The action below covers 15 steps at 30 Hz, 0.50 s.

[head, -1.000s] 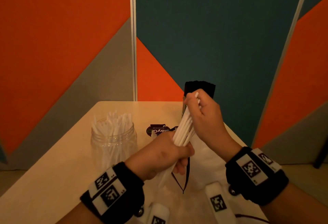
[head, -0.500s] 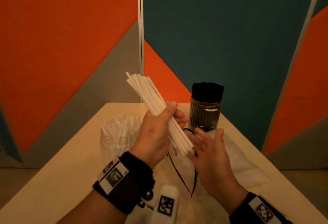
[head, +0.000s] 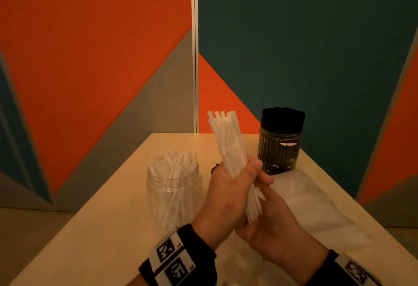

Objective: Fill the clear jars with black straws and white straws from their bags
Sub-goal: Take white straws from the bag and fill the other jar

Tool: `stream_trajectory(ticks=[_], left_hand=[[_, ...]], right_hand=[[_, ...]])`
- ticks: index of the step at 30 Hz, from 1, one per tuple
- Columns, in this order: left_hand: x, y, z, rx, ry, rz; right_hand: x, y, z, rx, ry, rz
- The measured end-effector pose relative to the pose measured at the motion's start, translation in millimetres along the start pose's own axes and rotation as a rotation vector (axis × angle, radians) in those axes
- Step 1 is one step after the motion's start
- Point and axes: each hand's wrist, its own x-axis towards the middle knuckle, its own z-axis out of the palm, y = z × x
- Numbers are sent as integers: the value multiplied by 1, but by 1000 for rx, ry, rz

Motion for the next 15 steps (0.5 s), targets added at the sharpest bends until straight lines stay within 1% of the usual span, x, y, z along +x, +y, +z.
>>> stream_trajectory(ticks=[4, 6, 8, 12, 14, 15], left_hand=[[-1, -4, -10, 87, 3, 15], [-2, -4, -13, 118, -3, 13], [-1, -4, -18, 120, -13, 11], [-3, -6, -21, 142, 20, -4], [-4, -7, -23, 171, 57, 7], [-4, -8, -25, 174, 72, 5]], right_hand=[[7, 12, 5, -79, 49, -78], [8, 14, 6, -131, 101, -79], [8, 14, 9, -151, 122, -63], [8, 19, 15, -83, 112, -2], [7, 20, 16, -70, 75, -3], [7, 20, 17, -87, 79, -10]])
